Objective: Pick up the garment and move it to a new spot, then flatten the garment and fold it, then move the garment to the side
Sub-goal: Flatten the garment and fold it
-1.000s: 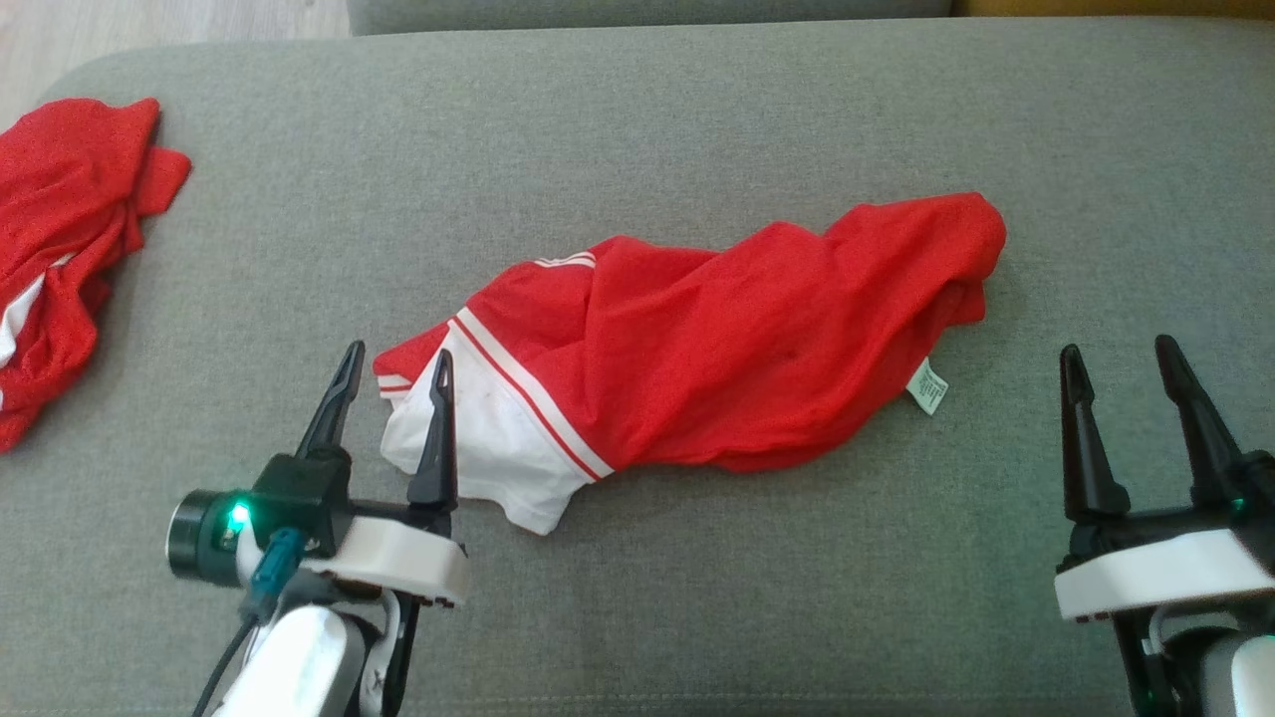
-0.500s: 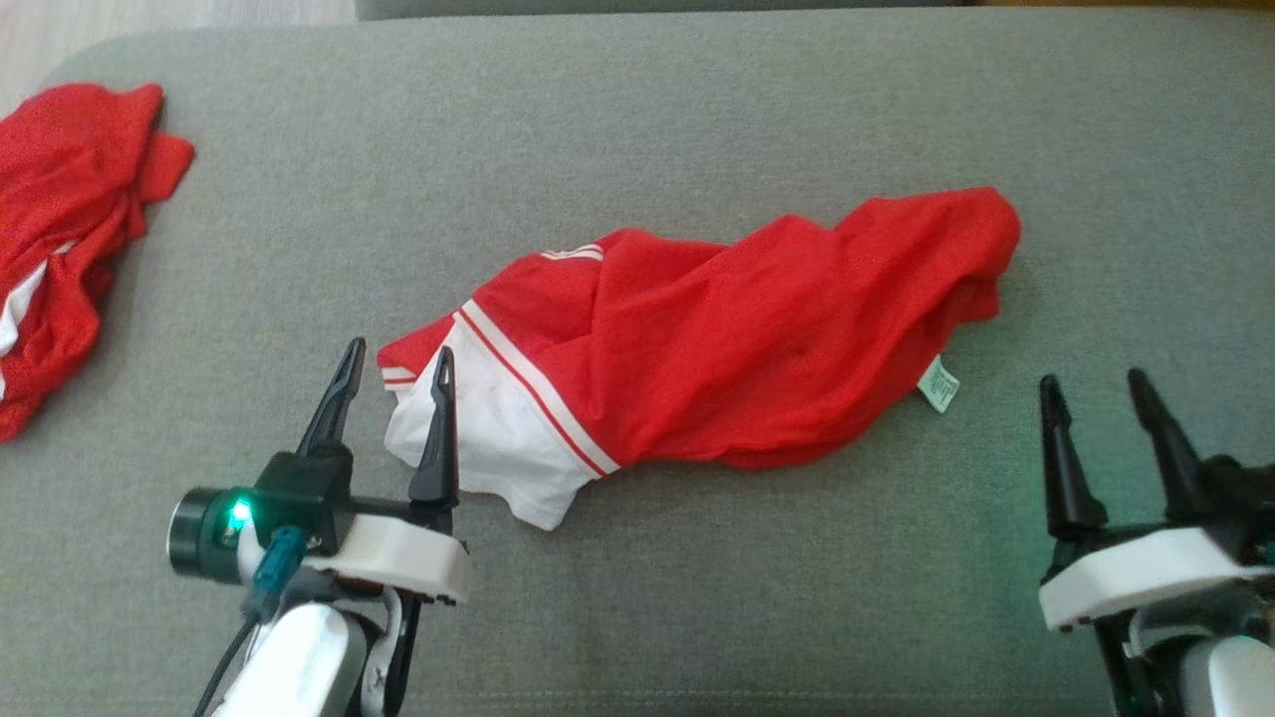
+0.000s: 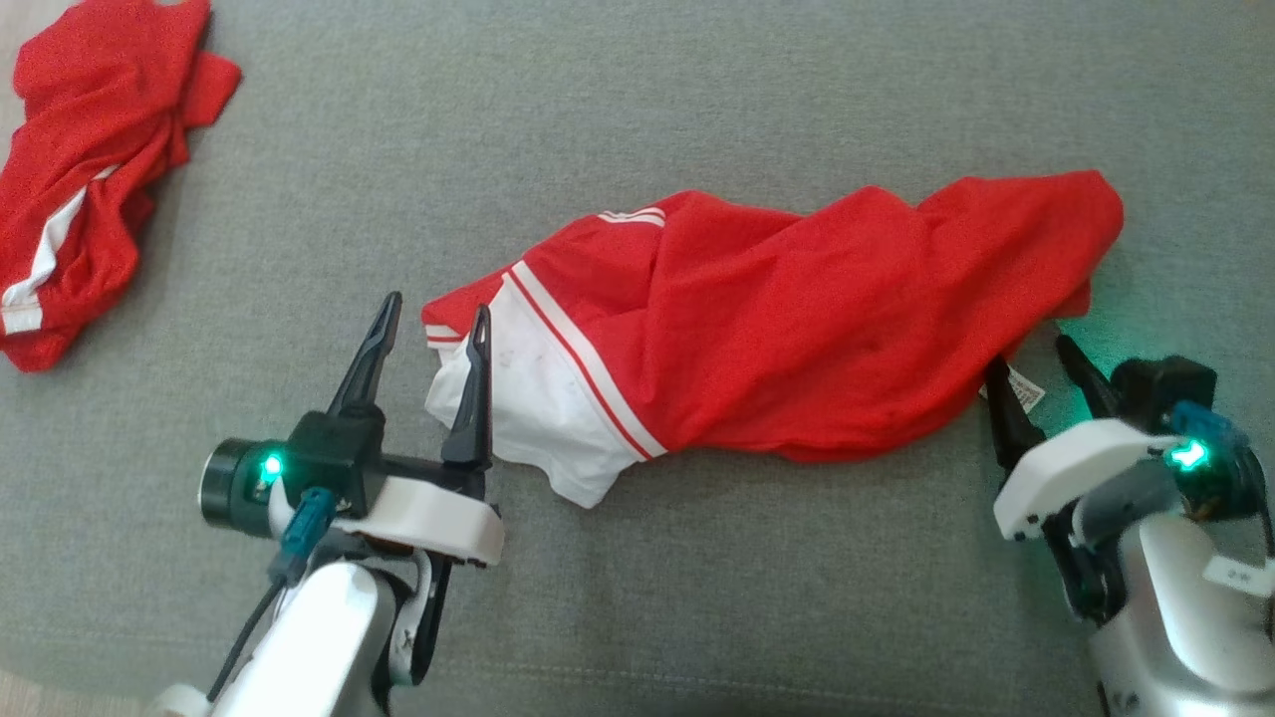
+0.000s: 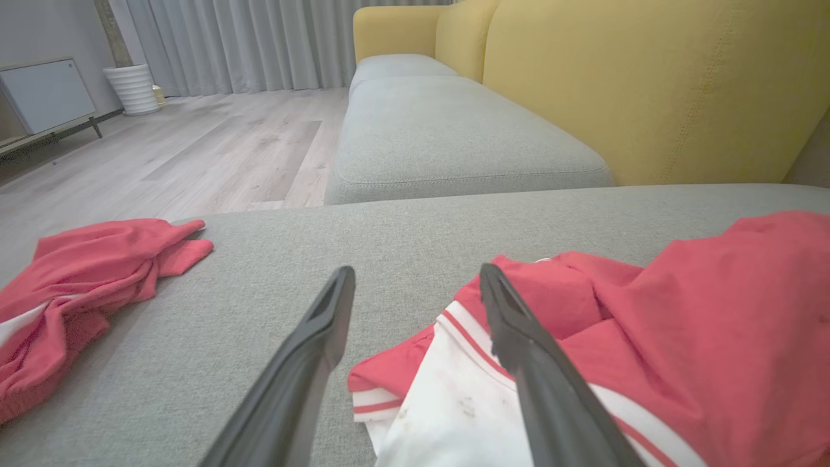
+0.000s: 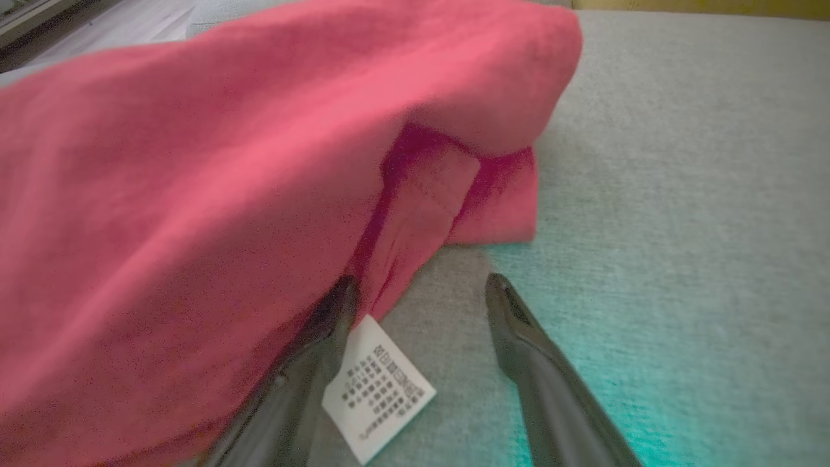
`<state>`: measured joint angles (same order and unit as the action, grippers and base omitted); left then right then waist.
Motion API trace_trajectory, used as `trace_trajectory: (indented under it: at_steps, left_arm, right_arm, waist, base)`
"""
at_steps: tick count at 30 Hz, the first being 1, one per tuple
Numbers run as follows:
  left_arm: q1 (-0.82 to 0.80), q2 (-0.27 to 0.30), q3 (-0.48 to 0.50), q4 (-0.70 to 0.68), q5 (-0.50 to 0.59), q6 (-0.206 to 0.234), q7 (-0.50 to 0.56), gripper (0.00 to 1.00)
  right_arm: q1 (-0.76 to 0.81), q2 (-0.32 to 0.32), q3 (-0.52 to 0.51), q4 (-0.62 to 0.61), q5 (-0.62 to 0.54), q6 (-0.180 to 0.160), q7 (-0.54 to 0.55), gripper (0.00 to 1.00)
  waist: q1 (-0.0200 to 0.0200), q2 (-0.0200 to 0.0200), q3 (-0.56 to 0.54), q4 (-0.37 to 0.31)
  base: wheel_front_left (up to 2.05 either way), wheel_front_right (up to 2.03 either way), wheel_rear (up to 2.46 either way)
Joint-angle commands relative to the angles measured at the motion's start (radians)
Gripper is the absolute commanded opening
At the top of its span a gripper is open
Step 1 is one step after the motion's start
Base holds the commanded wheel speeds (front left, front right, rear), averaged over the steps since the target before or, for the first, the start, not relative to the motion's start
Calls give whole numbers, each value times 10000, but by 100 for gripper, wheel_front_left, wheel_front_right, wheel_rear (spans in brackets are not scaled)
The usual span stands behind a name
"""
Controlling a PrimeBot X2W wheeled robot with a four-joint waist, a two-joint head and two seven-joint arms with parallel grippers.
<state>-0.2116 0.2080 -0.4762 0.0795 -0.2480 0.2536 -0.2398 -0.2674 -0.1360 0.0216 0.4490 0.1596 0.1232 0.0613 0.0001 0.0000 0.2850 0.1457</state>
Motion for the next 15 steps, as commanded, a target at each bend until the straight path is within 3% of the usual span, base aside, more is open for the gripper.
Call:
trace_trajectory:
  at_steps: [1, 2, 3, 9, 15]
  left_arm:
    - [-398, 56, 297, -238, 77, -4, -90, 100]
    - [-398, 41, 299, -216, 76, 5, -102, 100]
    - [-394, 32, 302, -194, 71, 7, -113, 100]
    - [-363, -1, 313, -144, 61, 18, -157, 100]
    - [-291, -37, 298, -112, 46, 18, -184, 100]
  right_arm:
    - [-332, -86, 345, 12, 96, 75, 88, 91]
    - [-379, -78, 414, 163, 168, 75, 129, 37]
    - [-397, -74, 454, 271, 226, 75, 141, 0]
    - [-79, 123, 92, 61, 426, 75, -121, 0]
    - [1090, 659, -1339, -1308, 446, 75, -16, 0]
  waist:
    - [-1, 0, 50, 45]
    - [-1, 0, 52, 55]
    - [-1, 0, 45, 62]
    - [-1, 0, 3, 37]
    - [-1, 0, -54, -84]
  base:
    - [0, 0, 0]
    - [0, 0, 0]
    - [0, 0, 0]
    - [0, 0, 0]
    - [0, 0, 0]
